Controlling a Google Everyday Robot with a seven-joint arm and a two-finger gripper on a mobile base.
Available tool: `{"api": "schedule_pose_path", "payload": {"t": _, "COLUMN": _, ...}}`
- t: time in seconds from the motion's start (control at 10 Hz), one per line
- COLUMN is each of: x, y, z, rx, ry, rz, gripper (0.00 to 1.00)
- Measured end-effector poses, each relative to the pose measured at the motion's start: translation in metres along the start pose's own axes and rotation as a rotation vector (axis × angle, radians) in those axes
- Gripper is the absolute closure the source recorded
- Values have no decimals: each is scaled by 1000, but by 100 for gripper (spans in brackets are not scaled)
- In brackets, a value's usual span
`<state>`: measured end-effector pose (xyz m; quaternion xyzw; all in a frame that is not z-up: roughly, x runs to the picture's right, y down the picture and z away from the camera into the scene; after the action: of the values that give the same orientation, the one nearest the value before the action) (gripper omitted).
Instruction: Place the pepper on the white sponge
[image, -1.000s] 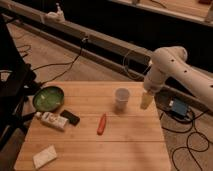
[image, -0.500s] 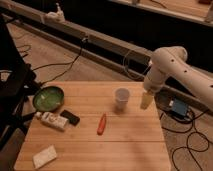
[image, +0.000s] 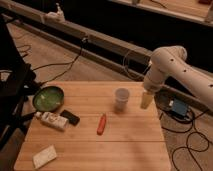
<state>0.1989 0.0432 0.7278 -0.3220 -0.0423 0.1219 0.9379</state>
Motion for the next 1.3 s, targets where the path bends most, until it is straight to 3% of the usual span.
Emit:
{"api": "schedule_pose_path", "payload": {"t": 0.2, "x": -31, "y": 4, "z": 15, "rx": -21, "ry": 19, "rz": -151, "gripper": 20}}
{"api": "schedule_pose_path", "payload": {"t": 0.4, "x": -62, "y": 4, "z": 26, "rx": -21, "ry": 1, "rz": -268, "gripper": 20}}
{"api": "schedule_pose_path", "payload": {"t": 0.7, "x": -137, "y": 15, "z": 40, "rx": -14, "ry": -94, "rz": -517, "gripper": 20}}
{"api": "schedule_pose_path", "payload": {"t": 0.9, "x": -175, "y": 38, "z": 56, "rx": -58, "ry": -188, "rz": -644, "gripper": 20}}
{"api": "schedule_pose_path", "payload": {"t": 1.0, "x": -189, "y": 49, "z": 61, "rx": -78, "ry": -227, "rz": -684, "gripper": 20}}
{"api": "schedule_pose_path", "payload": {"t": 1.3, "x": -191, "y": 51, "z": 62, "rx": -83, "ry": -236, "rz": -693, "gripper": 20}}
